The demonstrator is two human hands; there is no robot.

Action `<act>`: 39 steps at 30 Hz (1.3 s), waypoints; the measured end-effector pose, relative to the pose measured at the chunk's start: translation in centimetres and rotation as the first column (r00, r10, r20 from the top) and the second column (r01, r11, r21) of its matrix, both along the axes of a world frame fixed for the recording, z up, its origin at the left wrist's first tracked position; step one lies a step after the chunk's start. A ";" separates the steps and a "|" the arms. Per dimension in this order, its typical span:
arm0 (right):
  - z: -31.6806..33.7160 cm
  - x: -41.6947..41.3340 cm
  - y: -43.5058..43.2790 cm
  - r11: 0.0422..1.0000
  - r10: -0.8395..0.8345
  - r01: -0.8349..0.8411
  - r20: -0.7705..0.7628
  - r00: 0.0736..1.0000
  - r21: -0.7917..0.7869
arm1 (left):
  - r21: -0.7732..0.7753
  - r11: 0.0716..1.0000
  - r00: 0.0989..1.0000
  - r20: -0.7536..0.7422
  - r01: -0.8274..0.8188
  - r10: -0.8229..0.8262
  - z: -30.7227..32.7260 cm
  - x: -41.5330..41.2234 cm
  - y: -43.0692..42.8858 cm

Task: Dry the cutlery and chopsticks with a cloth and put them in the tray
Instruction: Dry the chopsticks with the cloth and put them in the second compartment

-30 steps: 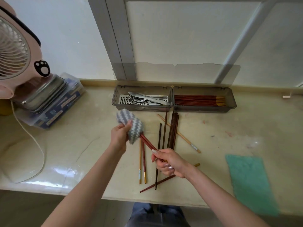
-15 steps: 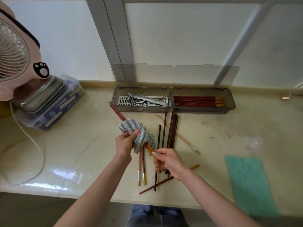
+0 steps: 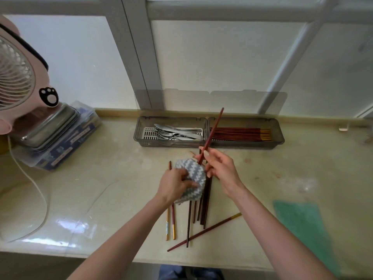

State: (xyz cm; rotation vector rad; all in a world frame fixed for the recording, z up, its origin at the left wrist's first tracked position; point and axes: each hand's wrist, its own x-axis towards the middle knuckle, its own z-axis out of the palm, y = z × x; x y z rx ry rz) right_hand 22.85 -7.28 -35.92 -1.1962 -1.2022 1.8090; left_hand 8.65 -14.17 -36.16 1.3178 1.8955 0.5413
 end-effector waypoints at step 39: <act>-2.0 7.8 19.1 0.668 -0.032 -0.725 0.979 0.201 0.171 | -0.182 0.930 0.541 0.771 -0.320 0.337 2.5 -1.7 0.7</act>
